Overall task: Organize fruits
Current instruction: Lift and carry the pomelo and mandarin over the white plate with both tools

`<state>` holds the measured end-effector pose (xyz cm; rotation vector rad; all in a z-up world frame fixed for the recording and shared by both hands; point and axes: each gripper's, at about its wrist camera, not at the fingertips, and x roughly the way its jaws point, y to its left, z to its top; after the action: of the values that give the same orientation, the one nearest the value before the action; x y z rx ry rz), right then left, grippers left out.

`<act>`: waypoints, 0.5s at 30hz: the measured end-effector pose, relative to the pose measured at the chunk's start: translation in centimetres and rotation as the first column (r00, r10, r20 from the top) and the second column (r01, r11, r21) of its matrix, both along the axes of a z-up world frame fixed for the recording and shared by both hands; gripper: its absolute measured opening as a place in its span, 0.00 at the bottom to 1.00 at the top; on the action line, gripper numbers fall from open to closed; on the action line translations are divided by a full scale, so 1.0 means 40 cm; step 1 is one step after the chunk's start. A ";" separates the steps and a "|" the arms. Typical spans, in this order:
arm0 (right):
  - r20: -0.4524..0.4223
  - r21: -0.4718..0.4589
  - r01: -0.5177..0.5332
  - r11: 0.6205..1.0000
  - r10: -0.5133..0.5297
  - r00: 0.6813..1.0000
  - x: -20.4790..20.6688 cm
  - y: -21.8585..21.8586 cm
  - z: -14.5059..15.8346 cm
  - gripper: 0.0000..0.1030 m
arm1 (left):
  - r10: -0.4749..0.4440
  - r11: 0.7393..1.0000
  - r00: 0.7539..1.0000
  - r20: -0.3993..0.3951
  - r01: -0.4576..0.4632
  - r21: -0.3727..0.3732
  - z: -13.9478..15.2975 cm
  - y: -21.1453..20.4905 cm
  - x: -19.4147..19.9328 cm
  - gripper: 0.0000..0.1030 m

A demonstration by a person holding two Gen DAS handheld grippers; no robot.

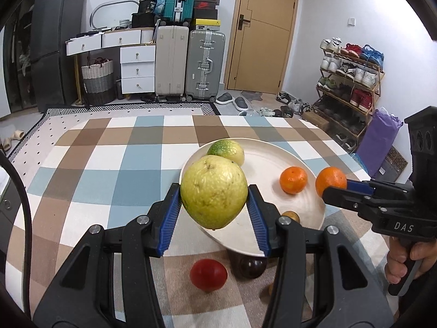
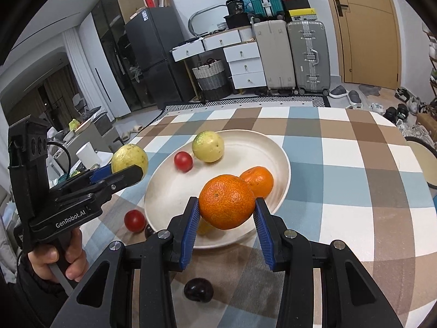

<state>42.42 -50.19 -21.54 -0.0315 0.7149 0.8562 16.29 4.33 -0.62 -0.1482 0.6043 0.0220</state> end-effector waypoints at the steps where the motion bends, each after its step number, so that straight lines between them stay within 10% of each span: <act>1: -0.002 -0.002 0.002 1.000 -0.002 1.000 0.004 0.002 -0.001 0.40 | -0.001 1.000 1.000 -0.001 0.001 -0.004 -0.004 0.000 0.003 0.44; 15: -0.018 -0.024 0.020 1.000 -0.020 1.000 0.031 0.010 -0.036 0.40 | -0.024 0.999 1.000 -0.019 0.024 0.033 -0.033 -0.029 0.019 0.45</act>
<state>43.65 -49.79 -22.99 -0.0374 0.7413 0.8297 17.04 3.18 -1.94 -0.1088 0.6235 0.0100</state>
